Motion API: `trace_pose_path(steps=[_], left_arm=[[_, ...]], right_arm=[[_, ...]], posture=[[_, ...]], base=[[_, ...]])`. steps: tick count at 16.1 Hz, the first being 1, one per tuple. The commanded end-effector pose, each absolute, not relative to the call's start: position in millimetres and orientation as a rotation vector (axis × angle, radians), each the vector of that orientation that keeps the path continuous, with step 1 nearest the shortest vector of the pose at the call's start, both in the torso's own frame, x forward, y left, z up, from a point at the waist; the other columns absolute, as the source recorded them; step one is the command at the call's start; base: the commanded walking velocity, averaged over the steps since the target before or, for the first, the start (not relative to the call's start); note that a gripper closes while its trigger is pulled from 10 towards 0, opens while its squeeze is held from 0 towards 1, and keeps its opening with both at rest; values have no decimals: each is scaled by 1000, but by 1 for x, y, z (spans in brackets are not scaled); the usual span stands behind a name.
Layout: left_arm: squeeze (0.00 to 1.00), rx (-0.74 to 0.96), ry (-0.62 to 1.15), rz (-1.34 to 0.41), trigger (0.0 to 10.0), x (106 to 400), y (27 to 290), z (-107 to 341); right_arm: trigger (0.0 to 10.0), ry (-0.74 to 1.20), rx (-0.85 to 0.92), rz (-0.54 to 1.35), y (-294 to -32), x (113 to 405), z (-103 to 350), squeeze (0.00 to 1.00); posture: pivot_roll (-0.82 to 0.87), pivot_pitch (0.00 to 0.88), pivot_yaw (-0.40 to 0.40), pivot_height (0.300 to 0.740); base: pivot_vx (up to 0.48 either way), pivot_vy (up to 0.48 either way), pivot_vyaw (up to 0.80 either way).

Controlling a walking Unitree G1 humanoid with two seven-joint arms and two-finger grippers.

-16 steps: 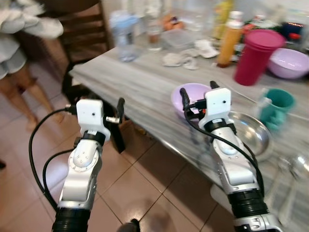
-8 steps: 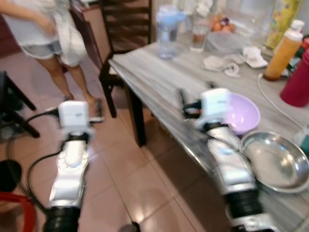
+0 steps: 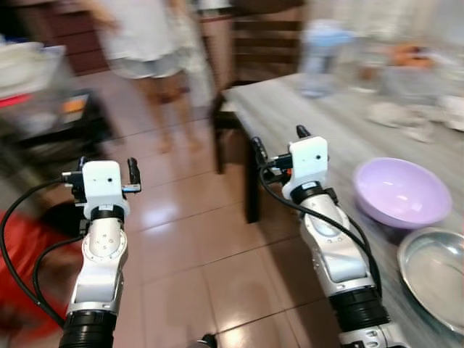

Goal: Setting the table

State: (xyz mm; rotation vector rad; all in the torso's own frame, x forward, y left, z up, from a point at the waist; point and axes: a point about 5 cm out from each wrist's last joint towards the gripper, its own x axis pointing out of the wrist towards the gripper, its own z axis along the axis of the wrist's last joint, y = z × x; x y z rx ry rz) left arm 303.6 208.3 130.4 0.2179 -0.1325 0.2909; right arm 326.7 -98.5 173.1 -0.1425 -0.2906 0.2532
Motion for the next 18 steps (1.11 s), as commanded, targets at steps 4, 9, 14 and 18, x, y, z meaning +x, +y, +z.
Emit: trace_pose_path(steps=[4, 9, 14, 18], left_arm=[[0, 234, -90, 331, 10000, 299, 217, 117], [0, 204, -51, 303, 10000, 300, 212, 106], [0, 195, -47, 272, 10000, 304, 206, 105], [0, 193, -34, 258, 10000, 305, 205, 100]], right_arm=[[10000, -296, -147, 250, -100, 327, 174, 255], [10000, -190, -75, 196, -111, 330, 153, 0], [10000, -182, -49, 177, -115, 330, 151, 0], [10000, -156, -58, 161, -120, 330, 143, 0]], posture=[[-45, 58, 35, 740], [-47, 55, 35, 740], [-60, 53, 45, 740], [-62, 53, 43, 740]], base=[[0, 0, 800], [0, 0, 245], [0, 337, 0], [0, 395, 0]])
